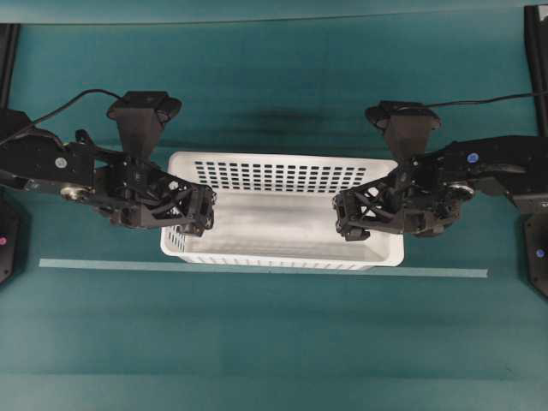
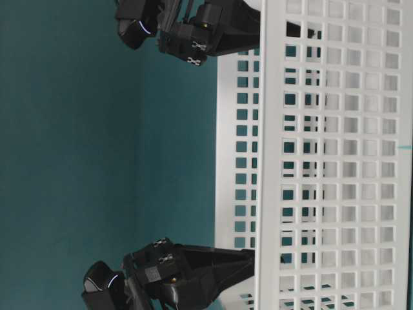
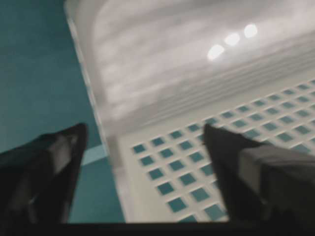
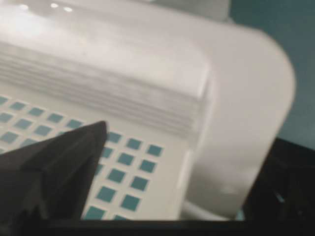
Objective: Lift the white basket with both hands.
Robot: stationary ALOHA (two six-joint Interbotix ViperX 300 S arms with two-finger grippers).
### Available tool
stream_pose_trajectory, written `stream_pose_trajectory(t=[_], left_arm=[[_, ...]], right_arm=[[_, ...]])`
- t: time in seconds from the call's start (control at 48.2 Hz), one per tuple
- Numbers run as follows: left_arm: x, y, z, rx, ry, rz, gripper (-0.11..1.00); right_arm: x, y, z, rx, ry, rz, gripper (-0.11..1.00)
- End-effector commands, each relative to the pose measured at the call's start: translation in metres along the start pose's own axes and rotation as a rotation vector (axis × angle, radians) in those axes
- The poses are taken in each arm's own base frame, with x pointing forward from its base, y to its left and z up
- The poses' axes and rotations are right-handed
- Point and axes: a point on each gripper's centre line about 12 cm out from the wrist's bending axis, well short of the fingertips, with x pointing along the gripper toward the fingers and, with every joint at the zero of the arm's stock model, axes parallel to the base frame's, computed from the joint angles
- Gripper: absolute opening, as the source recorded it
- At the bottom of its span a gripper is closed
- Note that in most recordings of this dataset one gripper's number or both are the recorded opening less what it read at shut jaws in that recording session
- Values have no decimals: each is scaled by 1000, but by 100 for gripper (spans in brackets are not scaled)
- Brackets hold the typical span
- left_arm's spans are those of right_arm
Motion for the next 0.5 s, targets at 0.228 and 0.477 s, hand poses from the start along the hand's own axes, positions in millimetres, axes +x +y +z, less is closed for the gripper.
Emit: stream_pose_trajectory(t=[0.228,0.477], left_arm=[[-2,0,0,13,-3,-6,95],[-29,-6,6,1,-28,-68,95]], right_arm=[[0,-2,6,14,-8,-5,91],[-19,-11,13,45,-8,-20,91]])
